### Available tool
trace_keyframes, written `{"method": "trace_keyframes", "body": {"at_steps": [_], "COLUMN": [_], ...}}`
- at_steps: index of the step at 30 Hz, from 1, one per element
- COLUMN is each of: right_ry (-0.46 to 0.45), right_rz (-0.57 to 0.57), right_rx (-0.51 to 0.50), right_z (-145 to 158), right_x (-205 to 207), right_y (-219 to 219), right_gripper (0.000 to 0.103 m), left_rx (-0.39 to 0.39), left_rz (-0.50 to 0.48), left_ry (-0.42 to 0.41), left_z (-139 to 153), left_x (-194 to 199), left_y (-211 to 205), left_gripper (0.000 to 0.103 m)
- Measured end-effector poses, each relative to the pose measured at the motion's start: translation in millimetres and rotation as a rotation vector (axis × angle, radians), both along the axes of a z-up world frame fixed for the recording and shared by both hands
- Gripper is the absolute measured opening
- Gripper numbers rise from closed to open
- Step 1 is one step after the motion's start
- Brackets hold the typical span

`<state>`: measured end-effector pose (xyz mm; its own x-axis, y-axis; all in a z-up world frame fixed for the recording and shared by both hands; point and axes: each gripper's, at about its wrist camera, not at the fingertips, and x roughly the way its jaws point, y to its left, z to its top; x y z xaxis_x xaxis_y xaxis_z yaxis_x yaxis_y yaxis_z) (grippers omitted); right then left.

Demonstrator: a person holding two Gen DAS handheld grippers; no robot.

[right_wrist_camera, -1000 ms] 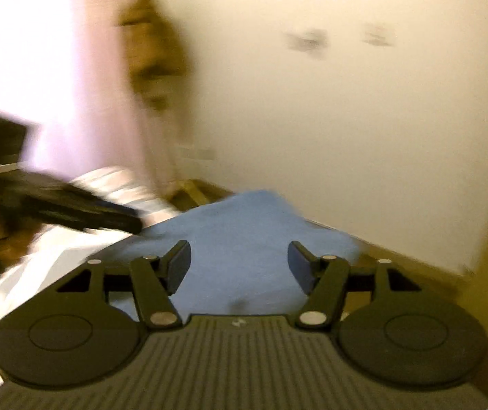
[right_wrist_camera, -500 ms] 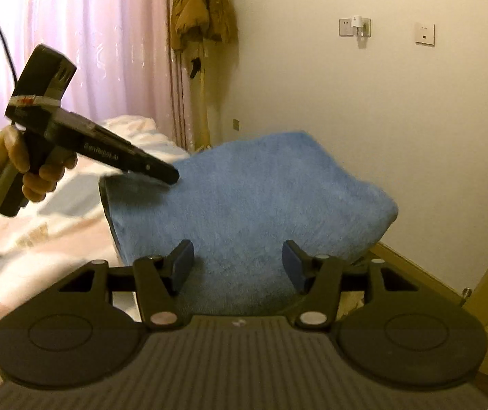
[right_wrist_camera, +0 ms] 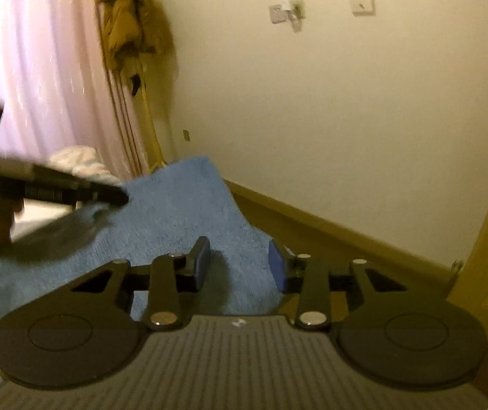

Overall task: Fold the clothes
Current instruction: 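Lower the jeans onto the fleece stack and open both grippers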

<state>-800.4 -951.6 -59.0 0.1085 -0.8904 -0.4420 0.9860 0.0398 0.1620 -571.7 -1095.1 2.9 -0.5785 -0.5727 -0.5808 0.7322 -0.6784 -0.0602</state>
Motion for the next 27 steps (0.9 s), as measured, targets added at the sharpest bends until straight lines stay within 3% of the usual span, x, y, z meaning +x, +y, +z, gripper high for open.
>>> {"method": "trace_keyframes", "body": {"at_steps": [2,4,8,12,14,16,18,22,27], "right_ry": [-0.044,-0.058,-0.035,0.025,0.107,0.168,0.179,0.164,0.171], "right_rz": [-0.012,-0.024,0.005,0.123,0.185,0.224,0.249,0.238,0.172], "right_rx": [0.0,0.005,-0.067,-0.146,-0.168,-0.146,-0.136,-0.142,-0.118], "right_z": [-2,3,25,40,30,6,-14,-16,12], "right_x": [-5,-6,-1,23,38,48,50,45,55], "right_y": [0,-1,25,69,86,91,92,91,99], "right_gripper": [0.035,0.035,0.042,0.053,0.061,0.062,0.063,0.064,0.068], "left_rx": [0.023,0.025,-0.003,-0.035,-0.048,-0.041,-0.027,-0.051,-0.022], "left_rz": [0.027,0.044,0.059,0.073,0.084,0.102,0.123,0.135,0.197], "left_ry": [0.025,0.052,0.034,0.085,0.084,0.054,0.015,0.027,0.016], "left_z": [-18,-19,-1,22,23,9,-9,-23,-5], "left_x": [9,16,15,31,42,47,51,58,56], "left_y": [0,2,9,48,63,69,71,73,80], "left_gripper": [0.017,0.016,0.017,0.02,0.02,0.021,0.021,0.022,0.027]}}
